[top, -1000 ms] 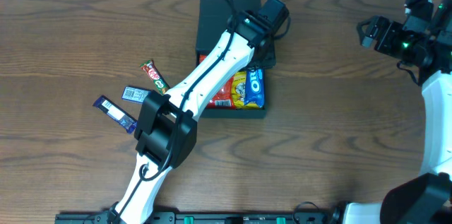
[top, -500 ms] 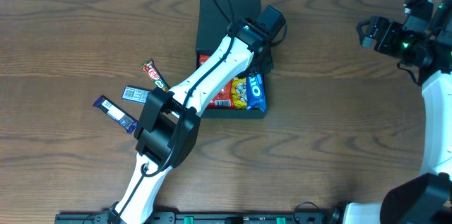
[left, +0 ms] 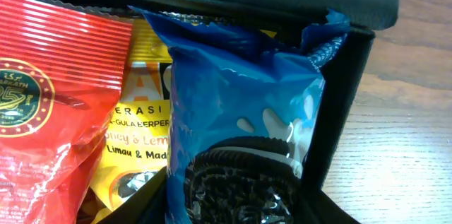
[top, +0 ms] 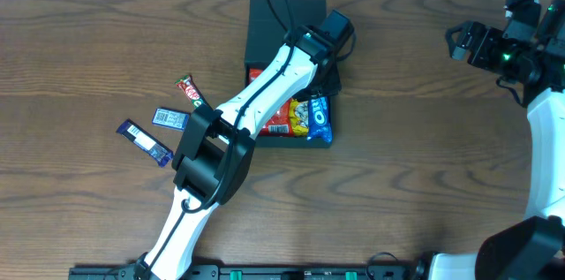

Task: Pack container
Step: 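Carry the Oreo pack over the box and lower it at the right side, then press the Oreo pack down and release it with the left gripper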

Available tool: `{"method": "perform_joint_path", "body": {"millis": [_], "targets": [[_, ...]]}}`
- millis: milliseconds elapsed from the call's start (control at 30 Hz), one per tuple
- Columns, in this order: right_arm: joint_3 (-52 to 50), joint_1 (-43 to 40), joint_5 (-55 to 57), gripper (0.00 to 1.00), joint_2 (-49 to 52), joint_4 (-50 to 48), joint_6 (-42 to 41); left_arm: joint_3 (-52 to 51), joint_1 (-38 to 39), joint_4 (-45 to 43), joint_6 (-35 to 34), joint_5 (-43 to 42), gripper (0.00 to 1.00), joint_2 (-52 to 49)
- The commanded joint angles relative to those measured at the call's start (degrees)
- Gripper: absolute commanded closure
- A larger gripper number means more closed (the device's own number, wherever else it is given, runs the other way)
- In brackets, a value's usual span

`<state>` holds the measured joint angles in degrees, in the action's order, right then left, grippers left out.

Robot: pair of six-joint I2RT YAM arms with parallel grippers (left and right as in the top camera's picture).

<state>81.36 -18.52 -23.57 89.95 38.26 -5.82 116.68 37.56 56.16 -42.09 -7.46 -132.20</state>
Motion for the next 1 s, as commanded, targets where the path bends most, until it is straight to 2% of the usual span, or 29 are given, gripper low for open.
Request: {"method": "perform_joint_path", "body": {"millis": [0,33,100,133,167,467,533,633,700,733,767,800,967], "targets": [[0.17,-0.24,-0.24,0.01,-1.14,-0.02,0.76,-0.39,-0.04,-0.04,1.22,-1.18,0.91,-0.57],[0.17,-0.24,-0.24,0.01,-1.14,0.00,0.76,-0.39,-0.04,-0.04,1.22,-1.18,0.83,-0.57],[0.17,-0.24,-0.22,0.01,-1.14,0.00,0.76,-0.37,-0.15,-0.13,1.25,-1.18,0.57,-0.52],[0.17,-0.24,-0.24,0.01,-1.14,0.00,0.76,-0.35,-0.20,-0.17,1.22,-1.22,0.51,-0.46],[0.17,-0.24,-0.24,0.01,-1.14,0.00,0.76,-0.28,-0.28,-0.15,1.33,-1.38,0.47,-0.33],[0.17,-0.24,-0.28,0.01,-1.14,0.04,0.76,3.28,-1.01,0.04,5.29,-1.73,0.39,4.59],[0.17,-0.24,-0.44,0.01,-1.14,0.04,0.76,3.34,-1.01,0.39,5.84,-1.79,0.41,6.23],[0.17,-0.20,-0.44,0.01,-1.14,0.04,0.76,3.34,-1.01,2.29,7.06,-1.77,0.53,9.05],[0.17,-0.17,-0.44,0.01,-1.14,0.04,0.76,3.34,-1.01,4.07,9.31,-1.75,0.69,11.08],[0.17,-0.17,-0.44,0.01,-1.14,0.04,0.76,3.34,-0.83,5.07,10.51,-1.75,0.75,12.11],[0.17,-0.15,-0.44,0.01,-1.14,0.04,0.76,3.34,-0.63,5.70,11.58,-1.77,0.88,12.66],[0.17,-0.15,-0.44,0.01,-1.14,0.04,0.76,3.34,-0.24,6.47,13.33,-1.77,0.94,13.14],[0.17,-0.15,-0.44,0.01,-1.14,0.09,0.76,3.13,2.86,10.60,20.46,0.22,0.94,11.93]]}}
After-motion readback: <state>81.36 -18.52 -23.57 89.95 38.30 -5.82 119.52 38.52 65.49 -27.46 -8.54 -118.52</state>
